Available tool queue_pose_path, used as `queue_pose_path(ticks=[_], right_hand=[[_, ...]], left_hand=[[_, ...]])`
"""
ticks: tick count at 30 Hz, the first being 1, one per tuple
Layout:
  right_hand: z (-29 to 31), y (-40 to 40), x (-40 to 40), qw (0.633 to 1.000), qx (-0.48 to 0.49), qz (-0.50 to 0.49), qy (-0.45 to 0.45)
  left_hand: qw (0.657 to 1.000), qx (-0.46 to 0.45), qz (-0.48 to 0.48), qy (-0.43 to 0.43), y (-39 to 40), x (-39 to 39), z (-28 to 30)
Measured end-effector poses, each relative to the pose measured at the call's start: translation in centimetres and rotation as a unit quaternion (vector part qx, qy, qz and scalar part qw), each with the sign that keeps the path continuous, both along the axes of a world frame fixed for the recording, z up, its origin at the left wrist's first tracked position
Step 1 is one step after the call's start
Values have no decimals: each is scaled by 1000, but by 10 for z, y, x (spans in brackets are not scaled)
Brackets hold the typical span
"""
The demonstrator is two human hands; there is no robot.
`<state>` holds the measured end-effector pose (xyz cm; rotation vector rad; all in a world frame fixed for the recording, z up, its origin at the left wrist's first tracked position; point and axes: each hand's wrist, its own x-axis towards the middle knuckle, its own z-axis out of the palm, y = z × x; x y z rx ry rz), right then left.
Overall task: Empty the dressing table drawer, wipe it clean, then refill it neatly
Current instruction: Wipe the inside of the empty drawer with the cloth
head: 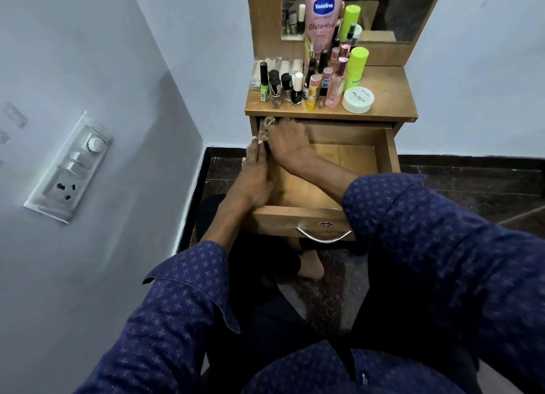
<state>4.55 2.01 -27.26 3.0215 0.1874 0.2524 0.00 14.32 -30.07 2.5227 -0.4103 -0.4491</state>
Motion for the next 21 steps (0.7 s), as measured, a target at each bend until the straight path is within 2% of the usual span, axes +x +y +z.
queue_pose_path(ticks=[3, 7, 9, 12, 15, 18, 20, 21], right_hand=[[2, -24, -9, 998, -2, -69, 12], [-10, -79, -21, 982, 4, -190, -15], [-13, -79, -23, 976, 24, -216, -26], [-12, -53, -18, 978, 51, -198, -45], [-16, -21, -14, 990, 82, -108, -38], [-24, -4, -15, 974, 210, -69, -40], [-29, -8, -19, 932, 338, -120, -62], [-29, -14, -21, 899, 405, -154, -67]], left_hand=[[1000, 17, -6, 2, 1, 1, 0], [999, 32, -12, 7, -2, 1, -2], [999, 32, -11, 11, -3, 1, -3], [999, 32, -8, 7, -4, -3, -4], [999, 35, -9, 16, -5, -2, -1], [999, 37, -14, 10, -5, -3, 1], [999, 32, -15, 6, -3, -3, -1], [999, 33, -12, -2, -2, -4, -3]])
